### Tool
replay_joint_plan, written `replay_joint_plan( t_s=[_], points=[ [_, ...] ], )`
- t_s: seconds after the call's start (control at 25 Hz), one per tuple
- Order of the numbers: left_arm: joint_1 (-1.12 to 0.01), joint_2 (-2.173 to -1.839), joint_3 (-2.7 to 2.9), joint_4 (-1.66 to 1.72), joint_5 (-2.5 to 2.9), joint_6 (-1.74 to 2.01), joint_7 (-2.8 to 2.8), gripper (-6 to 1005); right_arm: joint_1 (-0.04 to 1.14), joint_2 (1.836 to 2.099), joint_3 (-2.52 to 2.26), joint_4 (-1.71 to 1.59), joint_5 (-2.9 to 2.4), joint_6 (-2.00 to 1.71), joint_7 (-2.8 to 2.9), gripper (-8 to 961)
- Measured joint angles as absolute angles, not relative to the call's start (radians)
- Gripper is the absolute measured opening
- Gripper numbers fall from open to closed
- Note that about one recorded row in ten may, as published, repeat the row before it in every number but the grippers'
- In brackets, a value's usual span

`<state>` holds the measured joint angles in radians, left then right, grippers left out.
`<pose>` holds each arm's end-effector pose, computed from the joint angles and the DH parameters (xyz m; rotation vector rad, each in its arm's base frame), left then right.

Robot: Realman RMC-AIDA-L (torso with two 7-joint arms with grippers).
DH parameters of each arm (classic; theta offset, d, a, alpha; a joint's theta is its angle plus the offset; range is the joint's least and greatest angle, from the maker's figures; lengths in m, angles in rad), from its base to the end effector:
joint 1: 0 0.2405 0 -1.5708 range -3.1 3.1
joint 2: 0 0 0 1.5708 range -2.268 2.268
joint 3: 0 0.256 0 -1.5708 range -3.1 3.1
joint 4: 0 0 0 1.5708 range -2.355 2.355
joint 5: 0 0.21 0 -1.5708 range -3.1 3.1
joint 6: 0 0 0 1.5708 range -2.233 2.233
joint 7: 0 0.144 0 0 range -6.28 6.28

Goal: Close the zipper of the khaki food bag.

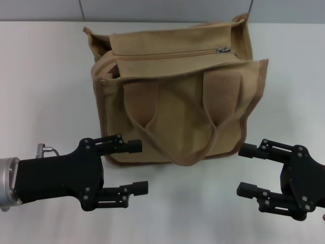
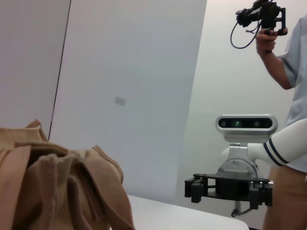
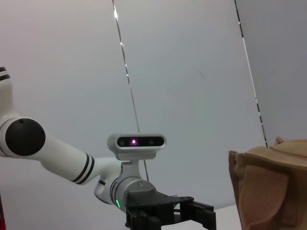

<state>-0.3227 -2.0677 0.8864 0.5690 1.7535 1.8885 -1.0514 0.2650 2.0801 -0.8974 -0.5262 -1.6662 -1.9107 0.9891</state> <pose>-0.2691 0.2352 -0.0080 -2.8382 -0.3186 -1.1241 0.2737 0.2184 -0.0098 -2.7222 0.3318 1.2348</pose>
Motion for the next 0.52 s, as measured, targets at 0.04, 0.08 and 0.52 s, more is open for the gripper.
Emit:
replay_joint_plan(
  t_s=[0.04,0.08,0.52],
  points=[
    [-0.322,-2.068,0.887,0.569,1.754,1.891,-1.051,784,0.265,2.08,-0.897,-0.526,-1.666,-1.911,0.989,698],
    [-0.322,-2.068,0.887,0.569,1.754,1.893,-1.051,784,0.265,2.08,-0.897,-0.526,-1.667,-1.911,0.989,698],
    [-0.321,-2.068,0.885,0.569,1.755,1.899,-1.052,784,0.266,2.082,-0.899,-0.525,-1.681,-1.924,0.99,698]
  ],
)
